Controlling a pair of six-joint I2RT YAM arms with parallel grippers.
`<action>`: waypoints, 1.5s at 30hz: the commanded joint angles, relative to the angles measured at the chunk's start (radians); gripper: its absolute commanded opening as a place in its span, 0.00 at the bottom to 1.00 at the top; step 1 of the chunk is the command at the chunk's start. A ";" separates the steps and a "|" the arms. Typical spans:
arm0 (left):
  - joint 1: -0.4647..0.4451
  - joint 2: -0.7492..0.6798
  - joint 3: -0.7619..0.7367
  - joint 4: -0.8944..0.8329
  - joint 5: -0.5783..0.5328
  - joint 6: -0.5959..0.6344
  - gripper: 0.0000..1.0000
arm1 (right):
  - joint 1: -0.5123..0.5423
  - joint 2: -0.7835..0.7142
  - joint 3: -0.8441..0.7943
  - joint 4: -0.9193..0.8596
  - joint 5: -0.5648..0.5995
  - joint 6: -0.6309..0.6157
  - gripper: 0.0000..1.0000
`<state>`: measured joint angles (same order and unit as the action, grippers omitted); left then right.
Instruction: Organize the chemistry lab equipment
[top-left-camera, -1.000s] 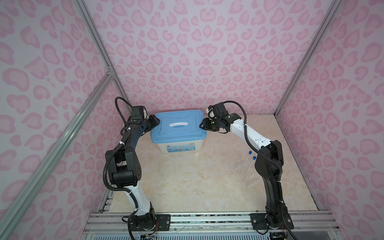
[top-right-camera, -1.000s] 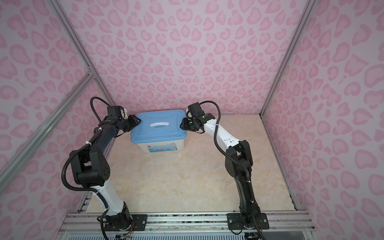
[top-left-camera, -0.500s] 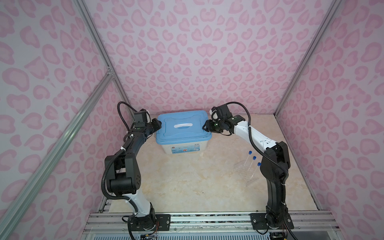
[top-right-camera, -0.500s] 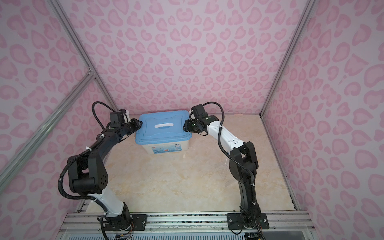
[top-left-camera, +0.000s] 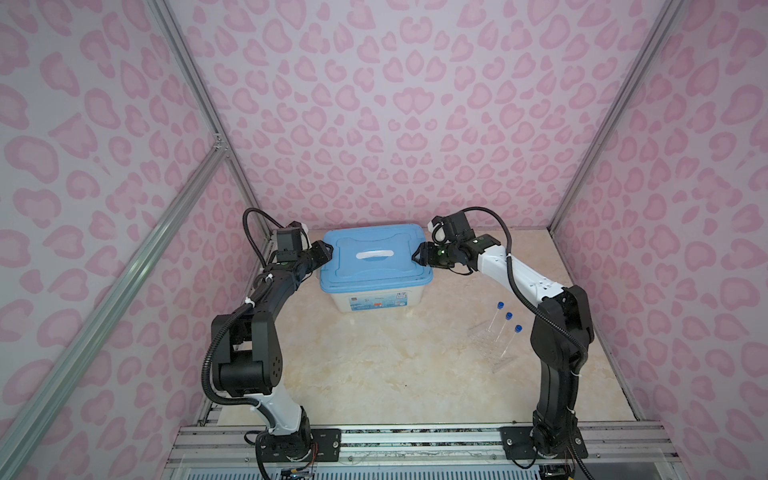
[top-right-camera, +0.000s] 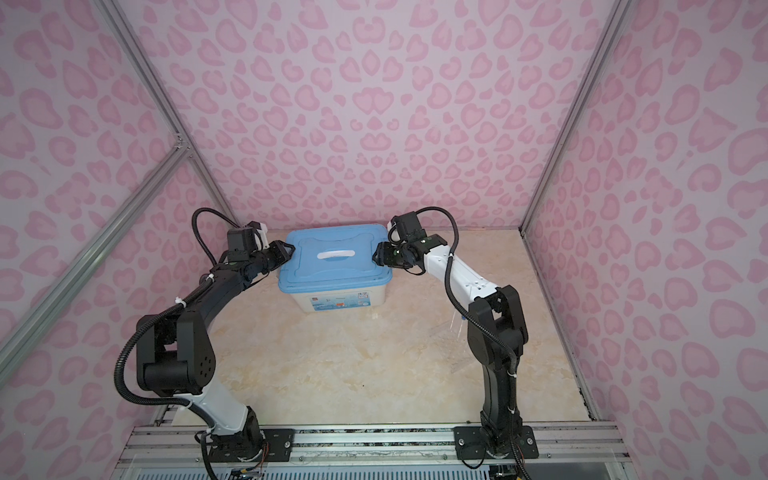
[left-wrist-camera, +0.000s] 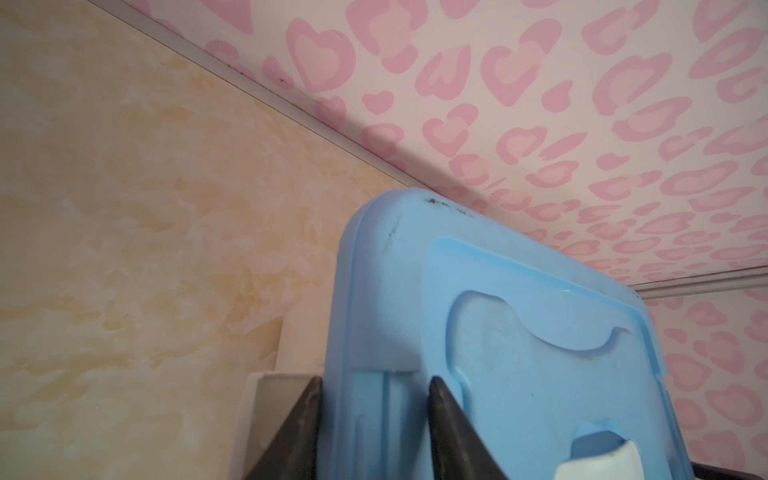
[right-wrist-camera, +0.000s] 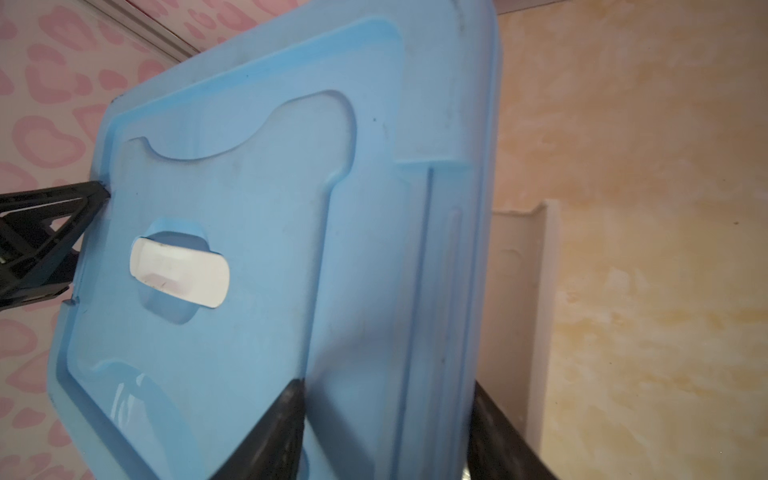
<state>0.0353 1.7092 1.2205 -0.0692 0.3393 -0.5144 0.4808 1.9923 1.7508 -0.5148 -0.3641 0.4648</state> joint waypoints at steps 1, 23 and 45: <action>0.024 -0.018 -0.043 -0.237 0.010 0.013 0.41 | 0.025 0.026 0.006 -0.083 -0.011 -0.047 0.61; 0.115 -0.056 -0.078 -0.060 0.155 -0.005 0.98 | -0.002 0.074 0.072 -0.208 0.081 -0.109 0.63; -0.041 -0.080 0.032 -0.315 -0.052 0.136 0.50 | 0.010 0.048 0.031 -0.188 0.113 -0.093 0.63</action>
<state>0.0364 1.6382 1.2320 -0.2150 0.3283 -0.4381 0.4831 2.0247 1.8008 -0.5426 -0.2989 0.3859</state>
